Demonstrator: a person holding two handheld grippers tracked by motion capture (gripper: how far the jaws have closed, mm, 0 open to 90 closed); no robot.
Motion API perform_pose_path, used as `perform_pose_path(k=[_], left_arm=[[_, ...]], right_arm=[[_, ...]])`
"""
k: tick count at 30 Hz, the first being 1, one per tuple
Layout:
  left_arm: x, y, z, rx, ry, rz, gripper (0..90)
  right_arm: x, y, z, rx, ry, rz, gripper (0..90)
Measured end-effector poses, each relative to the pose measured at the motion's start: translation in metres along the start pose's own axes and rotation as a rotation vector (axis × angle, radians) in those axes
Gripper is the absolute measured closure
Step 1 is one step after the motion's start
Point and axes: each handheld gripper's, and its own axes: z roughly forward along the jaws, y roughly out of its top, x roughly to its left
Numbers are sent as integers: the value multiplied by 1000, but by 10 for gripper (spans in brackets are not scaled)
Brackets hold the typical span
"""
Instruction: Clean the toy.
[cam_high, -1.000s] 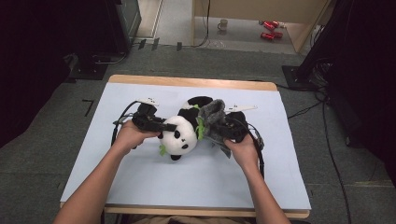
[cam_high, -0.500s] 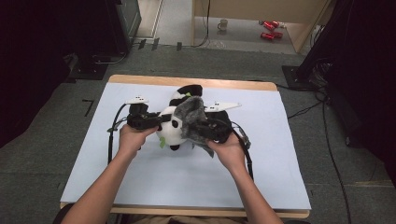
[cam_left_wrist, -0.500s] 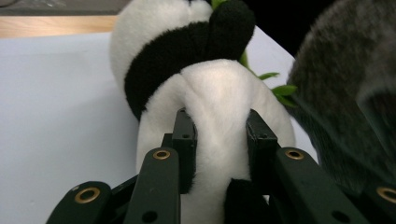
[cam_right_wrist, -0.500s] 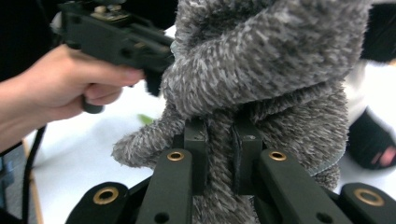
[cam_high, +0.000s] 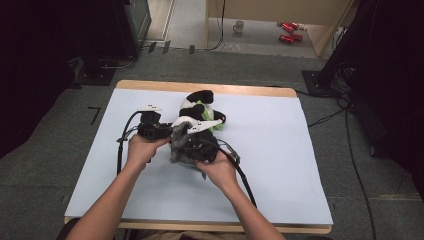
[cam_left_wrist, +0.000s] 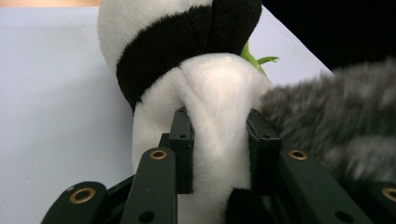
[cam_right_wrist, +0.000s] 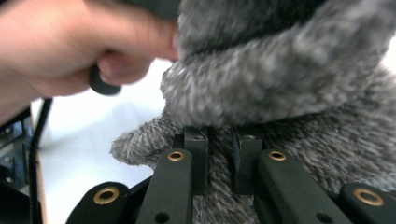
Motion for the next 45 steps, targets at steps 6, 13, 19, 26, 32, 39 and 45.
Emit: perform_pose_path(k=[6, 13, 19, 26, 32, 39, 45], left_arm=[[3, -1, -1, 8, -1, -22, 691], [4, 0, -1, 12, -8, -24, 688], [5, 0, -1, 14, -12, -25, 683], [6, 1, -1, 10, -14, -29, 679], [8, 1, -2, 14, -15, -34, 678], [8, 1, -2, 21, -21, -37, 679], [7, 1, -2, 26, -16, -33, 680]], right_arm=[[-1, -14, 19, 16, 10, 8, 811], [-1, -23, 29, 83, -11, -31, 811], [-4, -33, 34, 132, -16, -23, 811], [-5, -39, 34, 177, -19, -33, 810], [16, -22, 15, 112, 23, -96, 810], [21, 3, -7, 13, -5, -119, 810], [9, 5, 11, 21, -34, -80, 810]])
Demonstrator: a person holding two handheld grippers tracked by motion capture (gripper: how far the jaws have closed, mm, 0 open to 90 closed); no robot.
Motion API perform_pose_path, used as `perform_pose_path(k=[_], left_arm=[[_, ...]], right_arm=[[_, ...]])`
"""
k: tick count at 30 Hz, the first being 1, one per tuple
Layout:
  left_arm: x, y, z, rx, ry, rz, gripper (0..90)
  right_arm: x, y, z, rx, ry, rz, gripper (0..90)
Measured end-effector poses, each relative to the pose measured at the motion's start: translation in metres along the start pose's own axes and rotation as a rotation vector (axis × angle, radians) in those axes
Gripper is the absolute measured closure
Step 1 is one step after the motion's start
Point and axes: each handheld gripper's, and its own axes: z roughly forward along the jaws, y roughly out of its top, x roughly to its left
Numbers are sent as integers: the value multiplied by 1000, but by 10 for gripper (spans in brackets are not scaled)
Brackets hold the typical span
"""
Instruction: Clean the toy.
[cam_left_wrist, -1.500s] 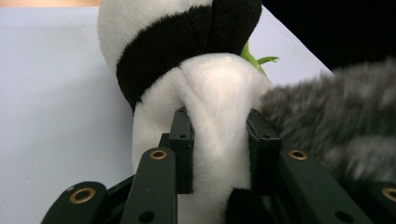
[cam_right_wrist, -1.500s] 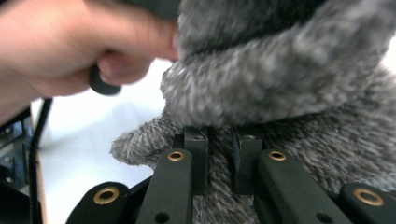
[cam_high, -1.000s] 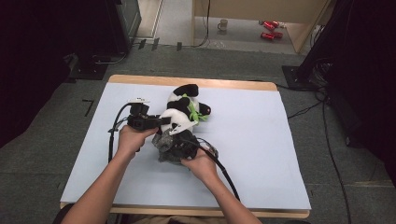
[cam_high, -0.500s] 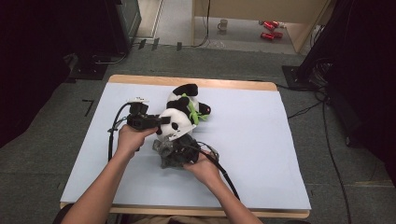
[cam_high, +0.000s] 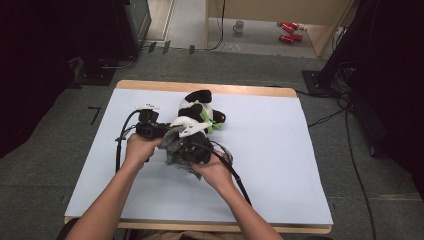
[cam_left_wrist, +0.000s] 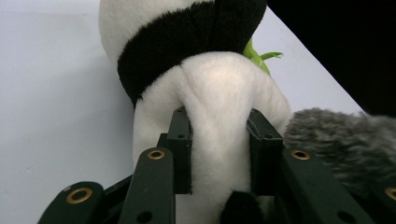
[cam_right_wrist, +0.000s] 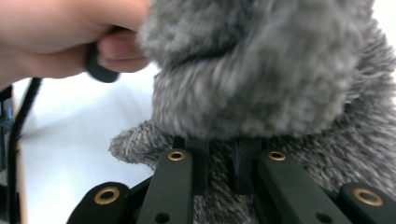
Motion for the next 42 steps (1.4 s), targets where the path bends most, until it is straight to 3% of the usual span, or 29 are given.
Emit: perform_pose_path(k=[7, 18, 26, 31, 36, 38, 42], left_arm=[[1, -1, -1, 8, 6, -5, 678], [3, -1, 0, 4, 2, -12, 672], [5, -1, -2, 4, 1, -18, 665], [7, 0, -2, 12, 11, 2, 667], [11, -1, -3, 17, 15, 1, 668], [11, -1, -4, 21, 14, -1, 668], [11, -1, -3, 17, 6, 2, 670]], right_arm=[[-5, -12, 17, 1, 16, 25, 815], [-7, -32, 31, 111, 17, 30, 815], [-11, -44, 35, 163, 18, 33, 815], [-17, -46, 29, 179, 22, 35, 814], [-21, -46, 15, 210, -26, 14, 813], [-29, -48, 9, 211, -53, 23, 813], [-48, -51, -11, 190, -104, 86, 813]])
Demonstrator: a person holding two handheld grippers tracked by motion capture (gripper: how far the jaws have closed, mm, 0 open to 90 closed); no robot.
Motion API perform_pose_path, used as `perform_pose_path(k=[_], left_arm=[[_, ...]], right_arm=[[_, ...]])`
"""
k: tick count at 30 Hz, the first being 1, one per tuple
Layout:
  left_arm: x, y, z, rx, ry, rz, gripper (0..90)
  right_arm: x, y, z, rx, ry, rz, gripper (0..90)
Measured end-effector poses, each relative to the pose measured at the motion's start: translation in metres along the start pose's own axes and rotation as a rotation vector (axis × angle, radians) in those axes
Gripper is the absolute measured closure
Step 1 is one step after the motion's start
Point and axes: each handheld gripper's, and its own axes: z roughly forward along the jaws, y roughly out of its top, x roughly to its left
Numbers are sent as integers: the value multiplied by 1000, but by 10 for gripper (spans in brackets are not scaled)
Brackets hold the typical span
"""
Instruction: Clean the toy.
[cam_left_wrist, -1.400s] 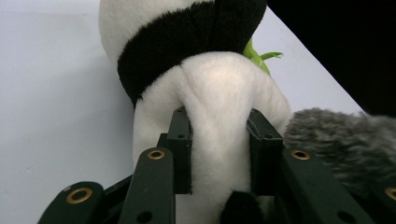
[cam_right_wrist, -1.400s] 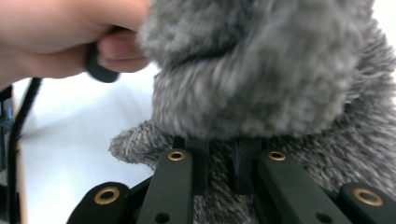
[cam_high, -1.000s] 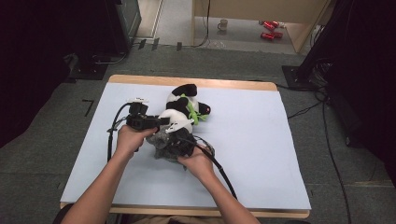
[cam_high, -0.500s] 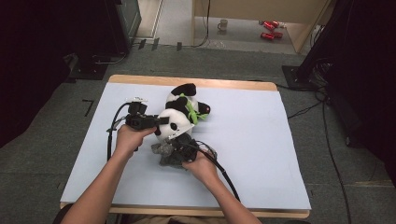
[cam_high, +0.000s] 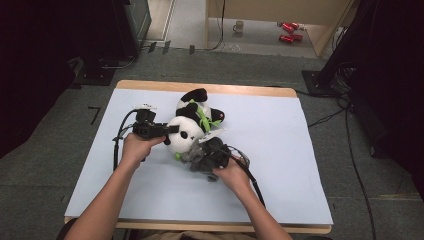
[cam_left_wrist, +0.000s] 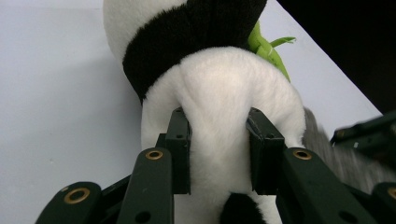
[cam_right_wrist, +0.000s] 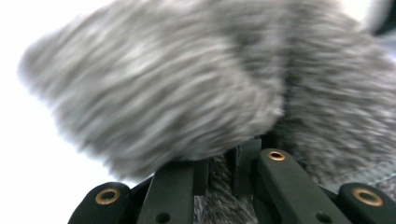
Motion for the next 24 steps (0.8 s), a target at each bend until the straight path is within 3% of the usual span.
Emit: perform_pose_path(k=[3, 7, 10, 15, 20, 24], left_arm=[[0, 0, 0, -3, -13, -8, 671], [-1, 1, 1, -5, -17, -13, 670], [-3, 1, 1, -5, -13, -9, 671], [-6, 3, -1, -2, -75, 23, 698], [-7, 3, 0, 10, -142, 56, 717], [-8, 3, -3, 14, -209, 45, 720]], right_arm=[[-9, 2, -19, -69, 32, 60, 813], [-5, 10, -39, -148, 63, 52, 813], [3, 17, -38, -150, 79, 23, 812], [8, 19, -35, -149, 92, 14, 812], [-4, 15, -49, -174, 85, 40, 811], [-16, 10, -63, -188, 72, 62, 810]])
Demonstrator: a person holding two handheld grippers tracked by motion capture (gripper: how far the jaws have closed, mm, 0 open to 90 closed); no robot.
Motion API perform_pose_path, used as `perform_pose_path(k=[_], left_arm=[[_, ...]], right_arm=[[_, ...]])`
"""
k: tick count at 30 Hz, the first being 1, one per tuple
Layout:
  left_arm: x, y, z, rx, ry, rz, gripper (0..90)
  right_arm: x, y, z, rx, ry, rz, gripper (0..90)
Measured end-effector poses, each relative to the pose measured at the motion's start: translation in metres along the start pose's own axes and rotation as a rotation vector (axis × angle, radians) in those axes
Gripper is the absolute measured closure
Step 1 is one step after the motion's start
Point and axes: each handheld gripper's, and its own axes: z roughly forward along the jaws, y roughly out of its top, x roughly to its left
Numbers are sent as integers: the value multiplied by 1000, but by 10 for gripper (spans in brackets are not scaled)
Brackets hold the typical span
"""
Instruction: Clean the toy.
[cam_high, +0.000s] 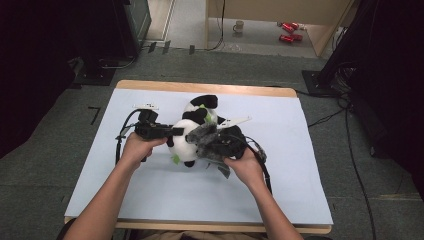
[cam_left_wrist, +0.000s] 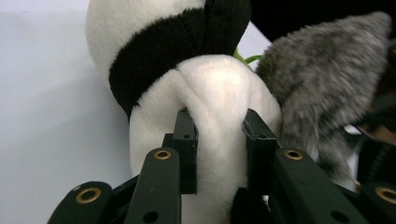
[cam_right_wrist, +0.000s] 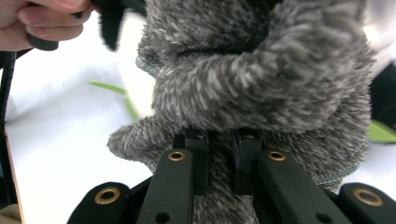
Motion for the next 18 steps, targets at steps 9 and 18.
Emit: perform_pose_path(k=[9, 18], left_arm=[[13, -4, 0, -4, -34, -34, 714], [22, -4, -1, 9, 75, 37, 653]], right_arm=[[-19, -3, -32, -17, -59, 8, 810], [-43, -13, -48, -28, -112, 51, 810]])
